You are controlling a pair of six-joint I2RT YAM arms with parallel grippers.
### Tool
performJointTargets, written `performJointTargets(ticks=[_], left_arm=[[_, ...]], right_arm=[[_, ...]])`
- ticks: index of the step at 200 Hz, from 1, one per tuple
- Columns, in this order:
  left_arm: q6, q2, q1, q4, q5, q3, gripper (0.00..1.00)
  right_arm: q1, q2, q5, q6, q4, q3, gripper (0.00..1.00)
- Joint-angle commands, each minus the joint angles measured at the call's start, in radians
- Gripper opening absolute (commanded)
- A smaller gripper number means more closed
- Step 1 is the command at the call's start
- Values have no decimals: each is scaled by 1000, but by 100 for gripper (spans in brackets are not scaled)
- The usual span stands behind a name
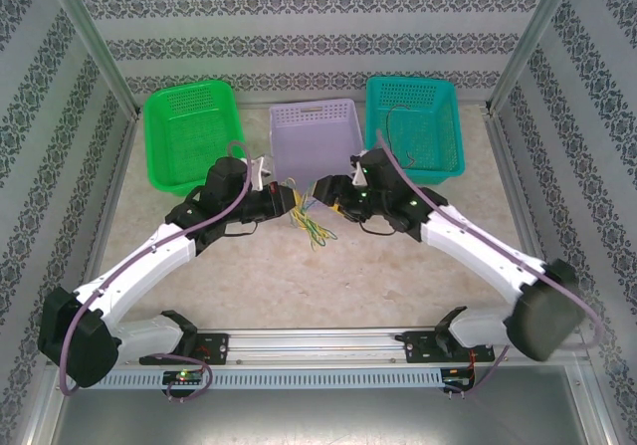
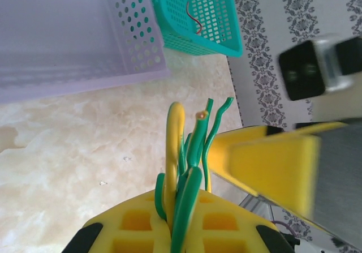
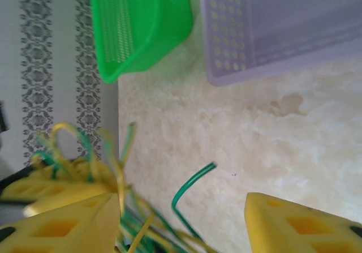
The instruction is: Untangle the cables
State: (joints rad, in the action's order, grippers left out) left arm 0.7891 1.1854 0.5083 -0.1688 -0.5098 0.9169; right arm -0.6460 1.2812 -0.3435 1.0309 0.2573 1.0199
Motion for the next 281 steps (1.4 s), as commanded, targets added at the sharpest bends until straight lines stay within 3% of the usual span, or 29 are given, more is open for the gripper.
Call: performJointTargets(ticks=[1,48,112,145,163,176,219,281], left_arm=[[-66,9,-6,-26,-54,43,0],[-49,39,-6,15,-64,48,0],[-26,38,-5,62,-63,41,0],[-19,30,-4,69,-47,38,0],[-27,15,-5,55,-21,42,0],[-47,0,-6,12,21,55,0],[-92,-120,-12,-126,250,87,0],[-3,-319,-18,-50,553,8,0]], right_arm=[[-20,-32,65,-12,1,-36,67],[-62,54,88,253,-88,3,72],[-84,157,45,471,-134,6,65],[-92,207,20,515,-149,32,43],[-87,208,20,545,-140,15,17],[-69,187,42,535,-109,-2,0],[60,25,122,518,24,-135,0],[208,-176,172,658,135,-342,0]])
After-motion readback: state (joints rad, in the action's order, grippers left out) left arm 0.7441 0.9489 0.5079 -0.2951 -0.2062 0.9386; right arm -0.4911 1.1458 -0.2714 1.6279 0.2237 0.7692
